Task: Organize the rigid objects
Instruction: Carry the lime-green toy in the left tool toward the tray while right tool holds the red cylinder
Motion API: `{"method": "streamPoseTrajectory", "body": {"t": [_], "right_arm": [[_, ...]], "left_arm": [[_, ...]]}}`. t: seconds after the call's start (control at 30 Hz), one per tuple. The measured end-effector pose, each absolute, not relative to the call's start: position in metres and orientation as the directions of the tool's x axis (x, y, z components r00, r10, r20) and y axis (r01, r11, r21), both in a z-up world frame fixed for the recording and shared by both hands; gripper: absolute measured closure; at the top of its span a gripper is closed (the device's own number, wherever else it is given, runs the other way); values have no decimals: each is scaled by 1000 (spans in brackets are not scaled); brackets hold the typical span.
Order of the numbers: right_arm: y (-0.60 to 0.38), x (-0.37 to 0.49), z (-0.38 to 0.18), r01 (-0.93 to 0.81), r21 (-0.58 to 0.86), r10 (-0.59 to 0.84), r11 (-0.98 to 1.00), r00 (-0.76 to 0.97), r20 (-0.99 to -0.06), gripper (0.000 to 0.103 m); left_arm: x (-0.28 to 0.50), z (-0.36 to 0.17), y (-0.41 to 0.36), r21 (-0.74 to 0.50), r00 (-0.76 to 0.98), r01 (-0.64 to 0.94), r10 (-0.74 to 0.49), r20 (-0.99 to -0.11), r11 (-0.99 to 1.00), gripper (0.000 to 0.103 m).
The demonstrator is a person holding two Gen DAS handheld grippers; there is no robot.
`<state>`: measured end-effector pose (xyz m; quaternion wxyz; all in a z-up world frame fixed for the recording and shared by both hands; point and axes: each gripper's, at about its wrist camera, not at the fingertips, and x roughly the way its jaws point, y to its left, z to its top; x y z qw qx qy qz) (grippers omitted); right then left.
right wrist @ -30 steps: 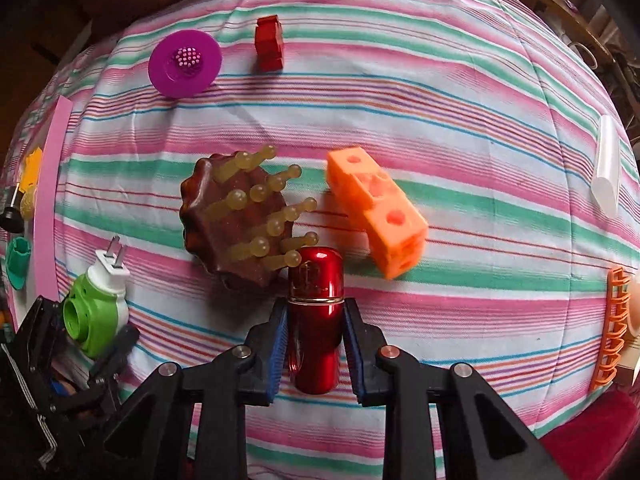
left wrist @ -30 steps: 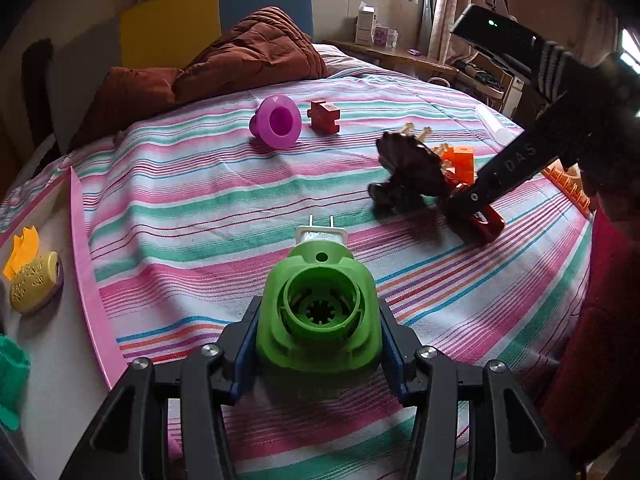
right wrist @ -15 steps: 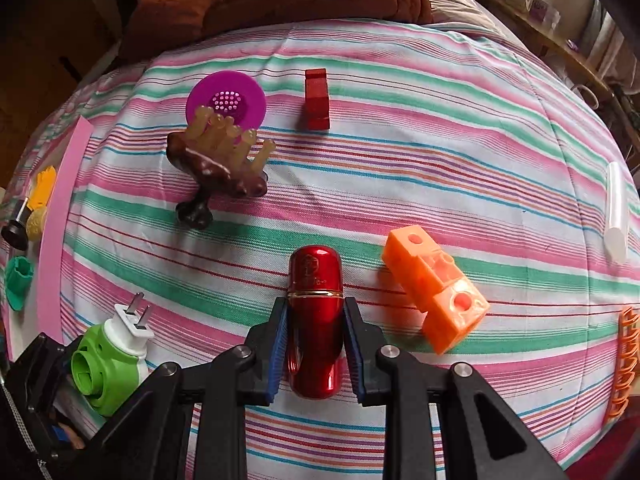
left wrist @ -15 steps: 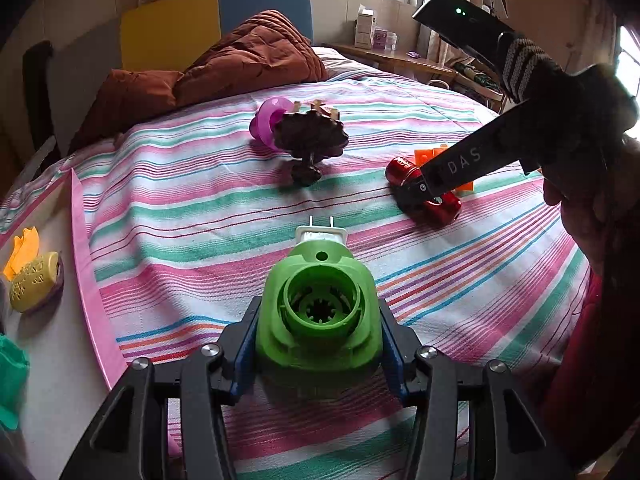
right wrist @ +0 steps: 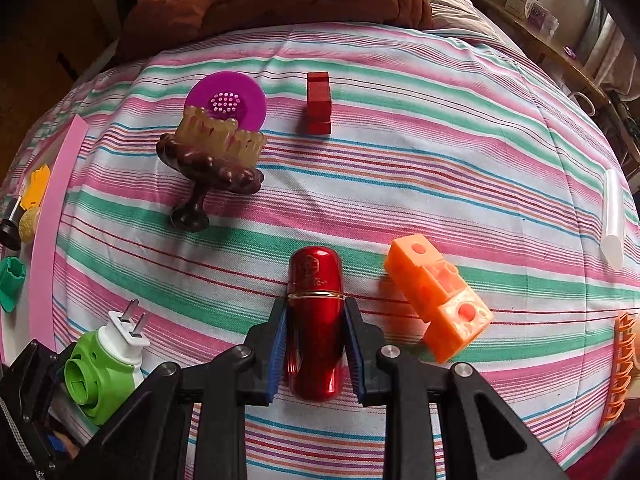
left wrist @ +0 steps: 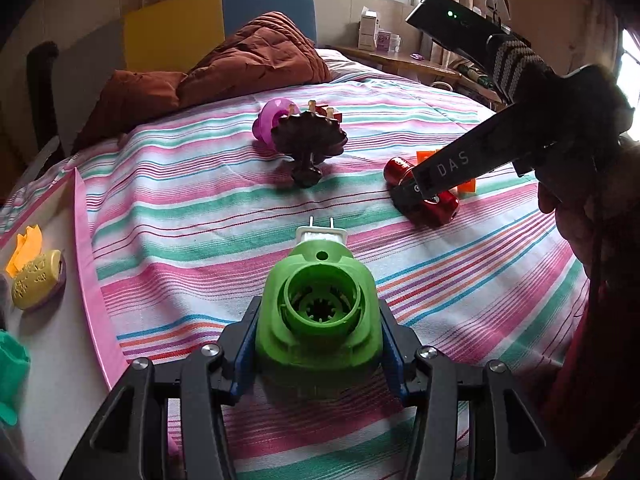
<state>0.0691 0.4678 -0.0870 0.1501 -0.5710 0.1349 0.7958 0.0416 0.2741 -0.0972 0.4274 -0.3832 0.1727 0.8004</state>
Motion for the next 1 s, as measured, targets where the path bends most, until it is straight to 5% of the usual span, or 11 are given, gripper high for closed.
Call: {"method": "streamPoseTrajectory", "body": {"t": [1.0], "right_arm": [[469, 103, -78, -326, -54, 166, -944, -326, -931, 77]], "left_arm": [[48, -41, 256, -76, -389, -762, 547, -741, -644, 51]]}}
